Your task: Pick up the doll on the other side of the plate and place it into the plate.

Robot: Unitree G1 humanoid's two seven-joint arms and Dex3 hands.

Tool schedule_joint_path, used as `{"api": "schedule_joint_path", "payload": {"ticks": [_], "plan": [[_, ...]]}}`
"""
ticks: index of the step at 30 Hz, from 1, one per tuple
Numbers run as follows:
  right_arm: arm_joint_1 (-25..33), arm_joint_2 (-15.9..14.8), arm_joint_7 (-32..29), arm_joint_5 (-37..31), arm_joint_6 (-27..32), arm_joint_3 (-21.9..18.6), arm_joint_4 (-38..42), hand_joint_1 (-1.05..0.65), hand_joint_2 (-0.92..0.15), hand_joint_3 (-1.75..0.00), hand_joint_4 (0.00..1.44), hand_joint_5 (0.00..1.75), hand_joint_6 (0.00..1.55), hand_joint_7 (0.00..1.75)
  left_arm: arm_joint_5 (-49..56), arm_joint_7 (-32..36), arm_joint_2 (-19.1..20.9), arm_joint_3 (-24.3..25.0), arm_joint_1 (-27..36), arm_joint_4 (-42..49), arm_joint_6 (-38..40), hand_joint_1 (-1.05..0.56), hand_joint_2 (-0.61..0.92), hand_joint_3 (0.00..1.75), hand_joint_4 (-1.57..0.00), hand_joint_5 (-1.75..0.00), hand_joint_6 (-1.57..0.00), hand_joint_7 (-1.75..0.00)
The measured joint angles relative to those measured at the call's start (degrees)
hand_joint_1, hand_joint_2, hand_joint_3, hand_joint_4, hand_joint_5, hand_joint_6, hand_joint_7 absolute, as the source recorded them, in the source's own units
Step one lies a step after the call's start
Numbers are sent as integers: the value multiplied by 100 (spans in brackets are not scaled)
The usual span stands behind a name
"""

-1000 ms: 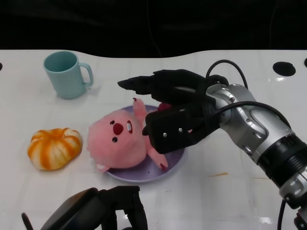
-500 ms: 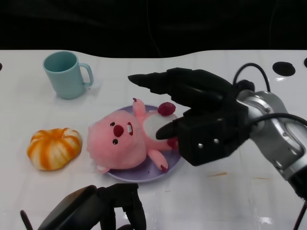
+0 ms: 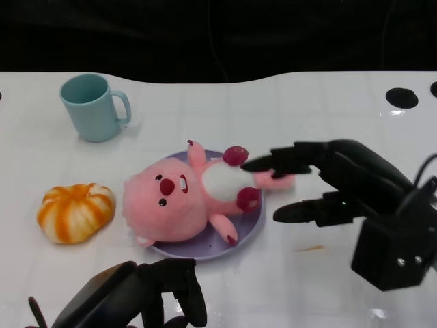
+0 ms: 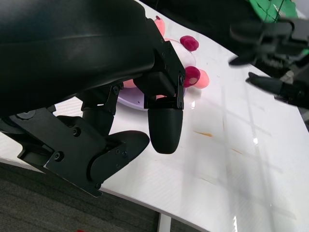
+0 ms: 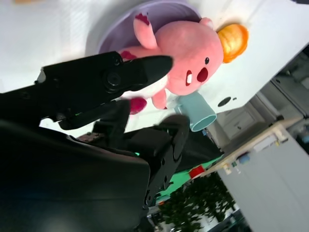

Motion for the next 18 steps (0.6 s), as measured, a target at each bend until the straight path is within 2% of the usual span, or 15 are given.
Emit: {"api": "schedule_joint_path", "payload": {"ticks": [1,2,4,5,7,11,16,18], "plan": [[103,0,0,75,-28,-54,-47,-9,-89,-8,77,125,95,47,-3,0,0,14,-1,24,-21,-16,54,112,-68,-167,-66,-140],[161,-1,0,114,-53,-98,-71,-8,-84,-19,77,129,94,56,-4,0,1,23,-1,36,-29,-16,54,112,-68,-167,-66,-140],[334,-49,17,227,-51,-183,-227,-4,-51,-85,78,144,93,76,-18,0,0,34,-16,74,-78,-16,55,112,-68,-167,-66,-140],[420,-86,39,263,-46,-204,-305,-3,-45,-98,79,148,93,80,-25,0,-1,40,-19,104,-103,-17,55,111,-68,-167,-66,-139],[612,-156,102,332,-39,-292,-428,-3,-40,-118,84,156,94,89,-31,0,-2,46,-27,166,-130,-17,56,110,-68,-167,-66,-139],[1028,-370,316,468,268,-441,-886,-2,-40,-131,86,163,92,104,-32,0,-10,58,-46,210,-133,-16,57,109,-68,-167,-67,-138],[1428,-602,577,610,737,-620,-1697,2,-36,-134,92,161,89,114,-91,-2,-5,76,-73,211,-132,-16,56,108,-67,-167,-66,-140],[1558,-632,609,659,800,-633,-1838,2,-35,-136,93,166,87,122,-133,-2,6,91,-70,211,-136,-16,56,108,-67,-167,-66,-140]]}}
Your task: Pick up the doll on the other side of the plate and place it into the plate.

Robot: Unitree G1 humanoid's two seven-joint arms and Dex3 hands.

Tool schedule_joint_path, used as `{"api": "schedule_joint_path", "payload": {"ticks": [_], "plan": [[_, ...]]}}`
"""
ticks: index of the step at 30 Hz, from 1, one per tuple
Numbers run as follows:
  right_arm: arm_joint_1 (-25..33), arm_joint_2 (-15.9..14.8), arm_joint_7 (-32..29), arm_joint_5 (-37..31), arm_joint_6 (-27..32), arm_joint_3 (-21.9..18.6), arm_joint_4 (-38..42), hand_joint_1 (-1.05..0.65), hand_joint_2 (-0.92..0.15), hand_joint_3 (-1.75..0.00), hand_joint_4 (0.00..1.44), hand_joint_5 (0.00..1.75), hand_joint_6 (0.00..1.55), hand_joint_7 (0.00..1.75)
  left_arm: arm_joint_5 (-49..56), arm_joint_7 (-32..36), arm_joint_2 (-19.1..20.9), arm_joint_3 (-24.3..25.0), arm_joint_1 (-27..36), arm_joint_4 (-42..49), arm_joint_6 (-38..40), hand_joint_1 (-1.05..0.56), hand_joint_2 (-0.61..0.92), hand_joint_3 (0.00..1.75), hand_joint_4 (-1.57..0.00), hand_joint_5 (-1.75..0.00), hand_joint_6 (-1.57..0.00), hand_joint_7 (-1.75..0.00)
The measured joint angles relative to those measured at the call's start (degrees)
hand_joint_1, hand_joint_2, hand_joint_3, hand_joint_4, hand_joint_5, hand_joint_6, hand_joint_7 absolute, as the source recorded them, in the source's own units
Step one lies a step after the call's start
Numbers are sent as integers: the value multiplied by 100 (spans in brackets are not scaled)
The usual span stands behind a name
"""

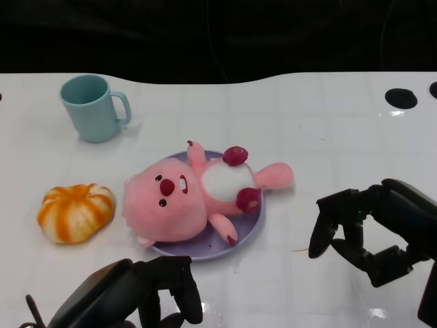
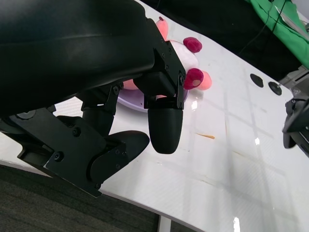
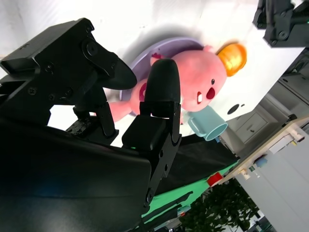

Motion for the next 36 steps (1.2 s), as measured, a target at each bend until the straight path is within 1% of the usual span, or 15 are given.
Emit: {"api": "schedule_joint_path", "payload": {"ticks": [3,6,9,18,25,36], "plan": [[119,0,13,10,82,1,-25,0,-34,-135,92,174,83,134,-36,0,20,37,26,0,-35,-16,57,108,-68,-167,-66,-139],[183,3,-10,-7,115,6,-14,-2,-33,-135,92,175,81,145,-36,1,54,86,53,0,-94,-17,57,107,-67,-167,-66,-139],[225,30,-114,-75,82,40,119,-4,-32,-136,91,175,80,150,-51,0,75,145,74,3,-104,-18,58,106,-67,-168,-65,-139],[191,194,-416,-347,-292,136,660,-7,-29,-138,92,175,79,152,-84,1,112,217,129,71,-250,-17,62,101,-65,-169,-64,-139],[51,219,-508,-440,-536,197,976,-7,-28,-139,94,175,79,151,-96,1,191,253,132,159,-351,-16,63,97,-63,-168,-63,-138],[37,218,-588,-559,-599,257,1049,-10,-27,-139,94,175,80,149,-169,1,214,303,201,176,-404,-16,65,95,-65,-166,-65,-135]]}}
